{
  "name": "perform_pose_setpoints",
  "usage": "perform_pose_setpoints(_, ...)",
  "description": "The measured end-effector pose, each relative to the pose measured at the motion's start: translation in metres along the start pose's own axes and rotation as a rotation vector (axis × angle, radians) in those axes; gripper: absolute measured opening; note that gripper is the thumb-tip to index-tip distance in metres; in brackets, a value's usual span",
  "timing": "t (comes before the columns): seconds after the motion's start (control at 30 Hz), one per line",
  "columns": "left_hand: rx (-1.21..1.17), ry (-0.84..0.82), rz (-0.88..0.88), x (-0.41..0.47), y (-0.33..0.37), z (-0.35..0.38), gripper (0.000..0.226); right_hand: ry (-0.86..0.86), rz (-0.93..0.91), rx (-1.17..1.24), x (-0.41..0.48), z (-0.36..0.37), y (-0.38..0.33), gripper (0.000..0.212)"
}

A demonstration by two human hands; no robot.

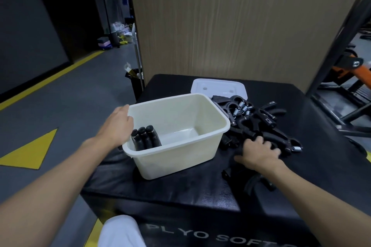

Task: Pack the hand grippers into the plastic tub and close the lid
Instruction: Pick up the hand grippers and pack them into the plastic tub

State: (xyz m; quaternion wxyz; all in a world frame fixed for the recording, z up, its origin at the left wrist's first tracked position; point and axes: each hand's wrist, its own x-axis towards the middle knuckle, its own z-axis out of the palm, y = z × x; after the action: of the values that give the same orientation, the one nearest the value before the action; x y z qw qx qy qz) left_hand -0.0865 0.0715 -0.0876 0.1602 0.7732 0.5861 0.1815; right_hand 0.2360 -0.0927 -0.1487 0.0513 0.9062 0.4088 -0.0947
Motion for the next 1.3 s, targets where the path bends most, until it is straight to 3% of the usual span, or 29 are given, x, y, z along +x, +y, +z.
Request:
perform_pose_setpoints(0.13,0.005,0.001,0.010,-0.002,0.002,0.001,0.044,-0.215,-0.040,0.099,0.008,0.012,0.016,0.072)
perform_pose_setpoints(0.23,0.010,-0.005,0.017,-0.002,0.003,0.002,0.050,-0.156,-0.053,0.215,0.007,0.017,0.016,0.056)
perform_pose_setpoints(0.37,0.034,-0.017,-0.003,-0.002,0.004,0.003,0.044,0.052,-0.034,0.363,-0.015,0.015,0.008,0.047)
perform_pose_setpoints(0.47,0.026,-0.009,-0.009,-0.001,0.003,0.004,0.039,-0.065,0.158,0.223,-0.020,0.018,0.009,0.059)
perform_pose_setpoints(0.53,0.018,-0.006,-0.009,-0.001,0.004,0.004,0.039,-0.131,0.188,0.229,-0.018,0.023,0.011,0.073)
perform_pose_setpoints(0.63,0.004,-0.001,-0.010,-0.001,0.004,0.004,0.042,-0.054,0.215,0.360,-0.013,0.028,0.014,0.076)
perform_pose_setpoints(0.77,-0.003,0.000,-0.010,0.000,0.001,0.003,0.042,0.008,0.264,0.781,-0.005,0.018,0.019,0.040)
perform_pose_setpoints(0.83,0.000,0.000,-0.010,0.000,0.002,0.003,0.042,-0.064,0.275,1.018,0.004,0.011,0.023,0.033)
perform_pose_setpoints(0.9,0.001,-0.002,-0.005,-0.001,0.003,0.003,0.040,-0.111,0.259,1.098,0.007,-0.001,0.024,0.025)
perform_pose_setpoints(1.07,-0.009,0.008,0.000,0.001,0.000,0.005,0.039,0.231,0.164,0.966,-0.001,-0.053,0.023,0.009)
perform_pose_setpoints(1.17,-0.019,0.009,0.015,0.003,-0.002,0.006,0.040,0.437,0.079,0.844,-0.015,-0.088,0.018,0.013)
perform_pose_setpoints(1.3,-0.032,-0.001,0.009,0.003,-0.004,0.007,0.051,0.619,-0.085,0.898,-0.022,-0.127,0.003,0.018)
